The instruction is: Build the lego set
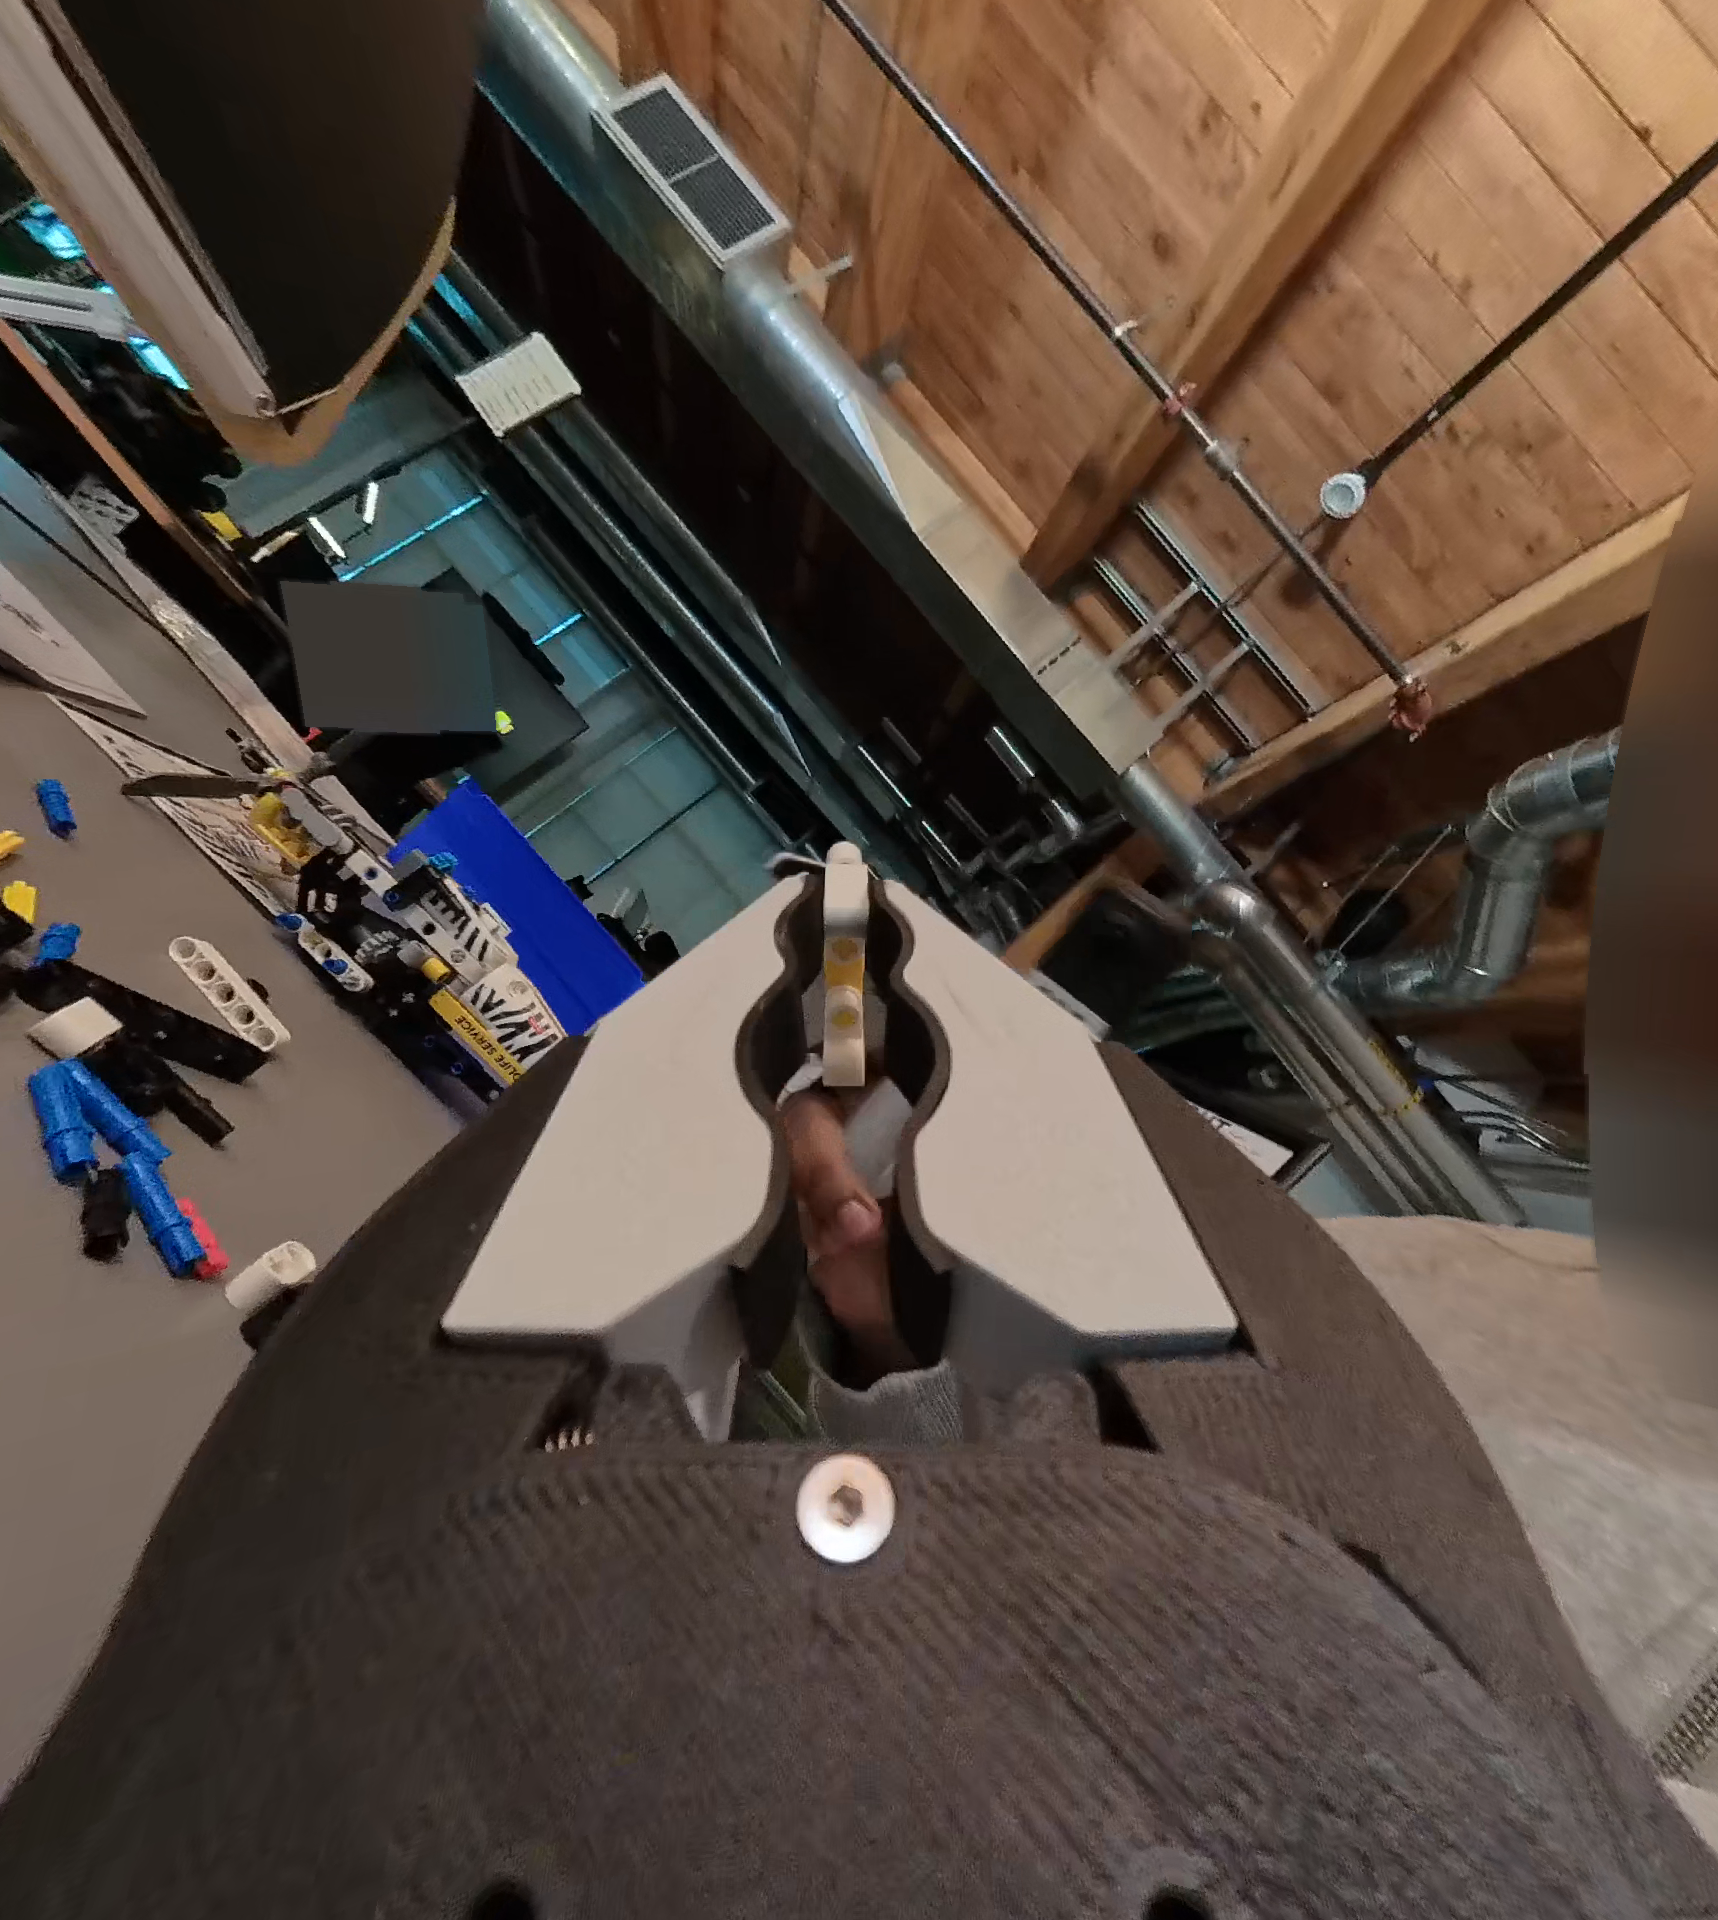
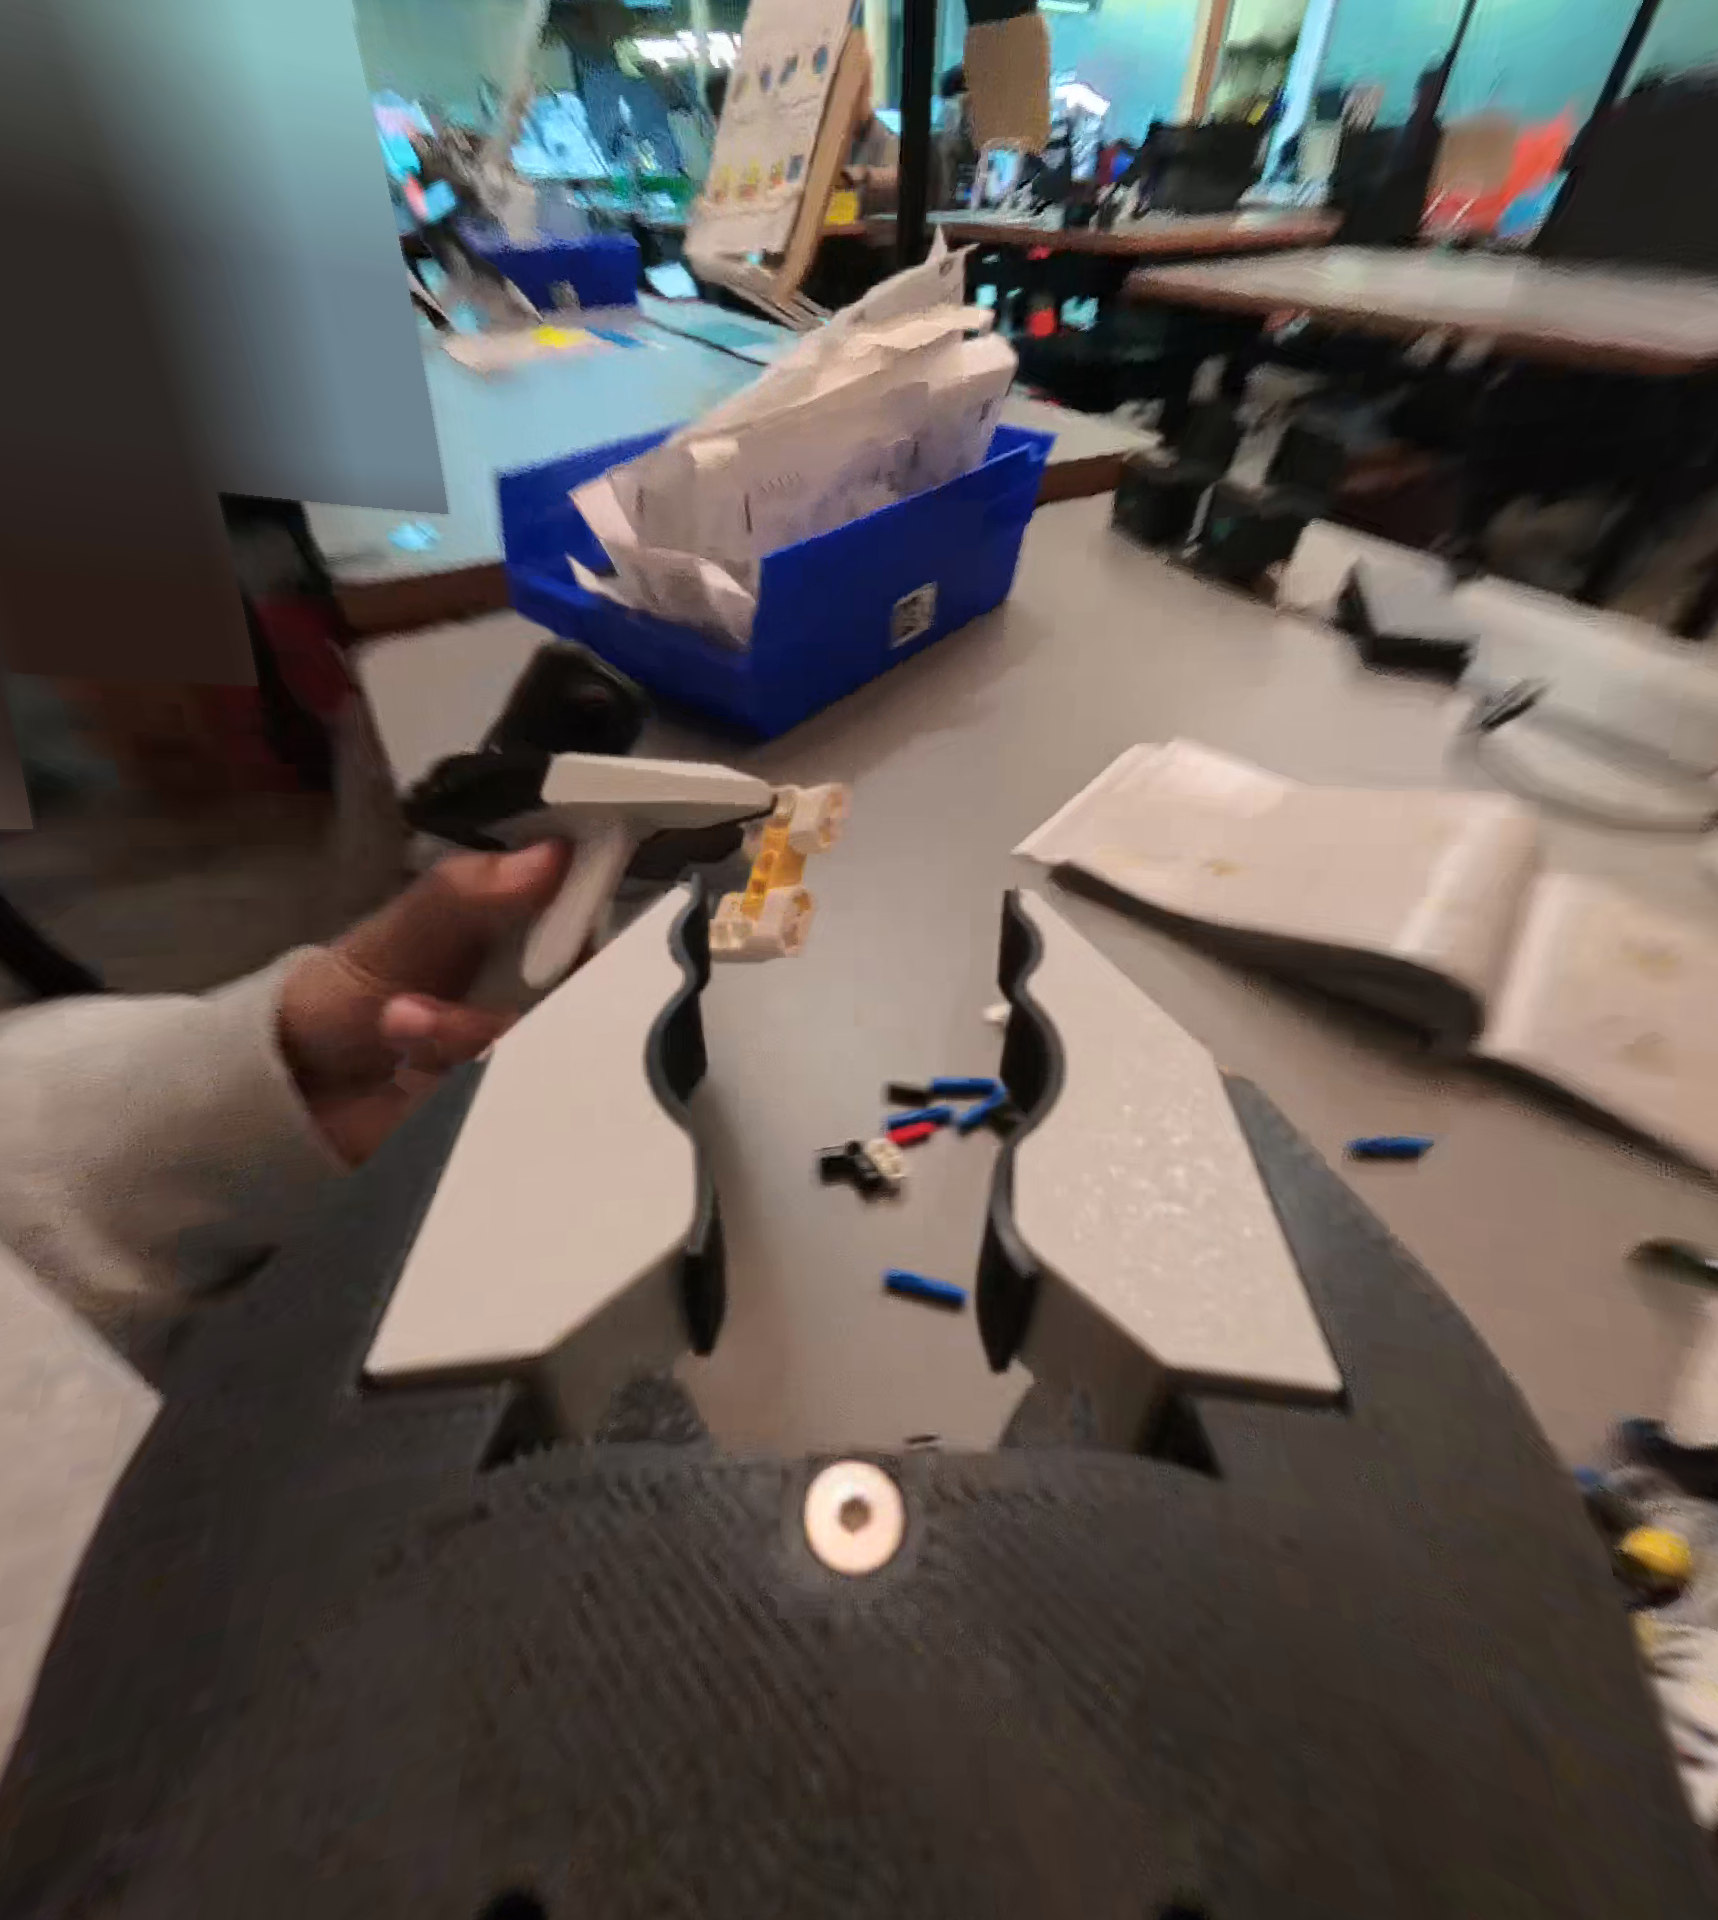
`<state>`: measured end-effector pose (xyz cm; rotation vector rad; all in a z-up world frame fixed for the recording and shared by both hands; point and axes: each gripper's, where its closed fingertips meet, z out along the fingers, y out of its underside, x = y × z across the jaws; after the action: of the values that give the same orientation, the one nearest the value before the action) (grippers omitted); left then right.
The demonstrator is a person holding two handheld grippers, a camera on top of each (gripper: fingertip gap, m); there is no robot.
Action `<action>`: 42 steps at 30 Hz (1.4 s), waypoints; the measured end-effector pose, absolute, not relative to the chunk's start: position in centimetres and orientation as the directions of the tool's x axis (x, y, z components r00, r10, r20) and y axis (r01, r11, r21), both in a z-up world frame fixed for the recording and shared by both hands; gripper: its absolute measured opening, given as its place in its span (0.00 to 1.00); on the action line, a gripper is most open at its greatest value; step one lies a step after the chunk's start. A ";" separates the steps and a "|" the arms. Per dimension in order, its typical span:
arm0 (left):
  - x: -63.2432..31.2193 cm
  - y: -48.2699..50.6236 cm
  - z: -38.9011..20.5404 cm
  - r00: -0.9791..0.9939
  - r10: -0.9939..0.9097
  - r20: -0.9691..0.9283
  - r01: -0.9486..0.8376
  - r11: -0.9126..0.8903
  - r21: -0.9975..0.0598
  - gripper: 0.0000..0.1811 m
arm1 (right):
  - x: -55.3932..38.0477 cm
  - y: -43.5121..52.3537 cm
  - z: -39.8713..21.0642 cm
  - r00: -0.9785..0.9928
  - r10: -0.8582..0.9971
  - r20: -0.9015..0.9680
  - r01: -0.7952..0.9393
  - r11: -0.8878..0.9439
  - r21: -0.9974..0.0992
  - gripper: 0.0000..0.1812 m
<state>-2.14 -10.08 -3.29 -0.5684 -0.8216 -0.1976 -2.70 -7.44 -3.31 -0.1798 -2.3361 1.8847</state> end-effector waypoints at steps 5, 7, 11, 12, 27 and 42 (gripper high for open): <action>-2.8 -9.8 -3.7 0.633 0.075 0.771 0.348 0.861 -0.370 0.03 | -1.7 -8.9 -4.8 -0.829 0.224 0.513 -0.393 0.419 -0.819 0.33; -2.7 -9.4 -3.5 0.636 0.036 0.771 0.358 0.872 -0.335 0.03 | -1.6 -9.2 -6.0 -0.769 0.194 0.609 -0.458 0.498 -0.736 0.33; -2.5 -8.5 -3.2 0.652 0.003 0.758 0.356 0.882 -0.309 0.03 | -2.5 -8.8 -5.4 -0.629 0.245 0.738 -0.532 0.556 -0.638 0.22; -2.4 -8.5 -3.1 0.658 0.009 0.753 0.342 0.887 -0.310 0.03 | -2.4 -8.7 -5.0 -0.616 0.246 0.748 -0.545 0.553 -0.631 0.21; -1.1 -5.7 -2.5 0.735 0.037 0.678 0.378 0.807 -0.454 0.04 | -2.7 -5.4 -3.6 -0.498 0.258 0.828 -0.607 0.578 -0.545 0.18; -0.4 -5.1 -2.1 0.755 -0.082 0.651 0.452 0.784 -0.426 0.03 | -1.5 -5.2 -2.9 -0.668 0.290 0.685 -0.583 0.368 -0.725 0.18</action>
<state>-0.38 -5.11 -2.11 -0.6077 -0.6573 -0.3113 -1.51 -5.23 -2.87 0.2551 -1.8430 1.4032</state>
